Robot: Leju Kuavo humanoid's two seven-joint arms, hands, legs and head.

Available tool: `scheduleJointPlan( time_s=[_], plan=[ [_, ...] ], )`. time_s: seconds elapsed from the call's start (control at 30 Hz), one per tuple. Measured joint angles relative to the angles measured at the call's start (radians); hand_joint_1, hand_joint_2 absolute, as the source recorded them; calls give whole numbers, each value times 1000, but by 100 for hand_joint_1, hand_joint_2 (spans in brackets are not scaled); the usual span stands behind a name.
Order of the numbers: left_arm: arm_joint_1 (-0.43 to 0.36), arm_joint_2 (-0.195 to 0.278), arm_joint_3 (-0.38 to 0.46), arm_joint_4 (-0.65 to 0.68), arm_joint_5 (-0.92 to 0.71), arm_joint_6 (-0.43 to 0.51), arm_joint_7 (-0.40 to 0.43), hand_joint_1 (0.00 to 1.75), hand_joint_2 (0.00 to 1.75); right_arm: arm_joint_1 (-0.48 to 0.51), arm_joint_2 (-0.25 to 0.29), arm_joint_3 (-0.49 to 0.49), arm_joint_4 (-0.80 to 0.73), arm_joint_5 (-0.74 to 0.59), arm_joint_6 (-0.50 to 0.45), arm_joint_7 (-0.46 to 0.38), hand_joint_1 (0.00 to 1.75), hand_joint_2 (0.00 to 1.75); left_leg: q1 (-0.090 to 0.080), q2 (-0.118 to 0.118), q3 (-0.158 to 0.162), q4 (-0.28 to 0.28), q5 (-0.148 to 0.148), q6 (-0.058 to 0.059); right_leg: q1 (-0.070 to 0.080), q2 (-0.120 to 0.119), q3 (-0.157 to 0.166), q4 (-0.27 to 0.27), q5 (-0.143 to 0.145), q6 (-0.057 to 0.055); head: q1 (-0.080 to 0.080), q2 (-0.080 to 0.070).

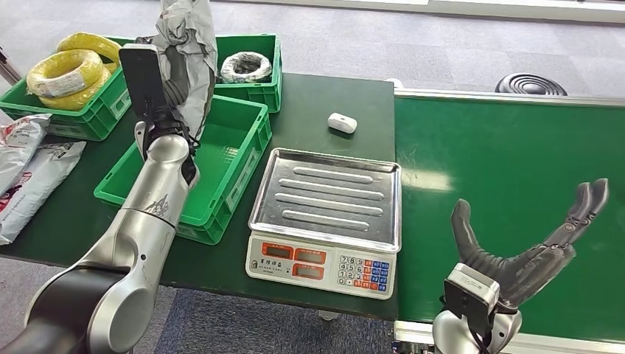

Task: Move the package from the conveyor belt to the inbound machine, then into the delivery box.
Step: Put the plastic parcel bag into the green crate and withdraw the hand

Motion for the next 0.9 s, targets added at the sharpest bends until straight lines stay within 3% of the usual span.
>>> scheduleJointPlan(
  time_s=[0.2,0.37,0.5,0.53,0.63,0.67,0.9],
  plan=[
    [-16,6,8,25,-34,42,14,172,175,0,0,2,9,0,0,0,0,175,0,0,0,0,0,0,0,0,0,0,0,0,0,0],
    [-12,14,10,84,-196,74,70,168,175,2,0,2,10,-3,0,0,0,175,0,0,0,0,0,0,0,0,0,0,0,0,0,0],
    [66,-15,-4,163,-275,71,70,165,175,5,0,4,12,-8,0,0,0,175,-1,0,0,0,0,0,-1,0,0,0,0,0,0,0],
    [97,-25,-8,181,-280,71,67,134,175,5,0,5,13,-8,0,0,0,175,-1,0,0,0,0,0,-1,0,0,0,0,0,0,0],
    [167,-49,-19,219,-285,72,60,10,175,6,0,7,15,-8,0,0,0,175,-1,1,-1,0,0,0,-1,0,-1,0,0,0,0,0],
    [179,-53,-21,229,-285,70,61,0,175,6,0,8,15,-8,0,0,0,175,-1,1,-1,0,0,0,-1,0,-2,0,0,0,0,0],
    [256,-74,-21,261,-255,64,38,0,175,6,0,13,18,4,0,0,0,175,0,1,-1,0,-1,0,0,0,-1,0,0,0,0,0]
  ],
)
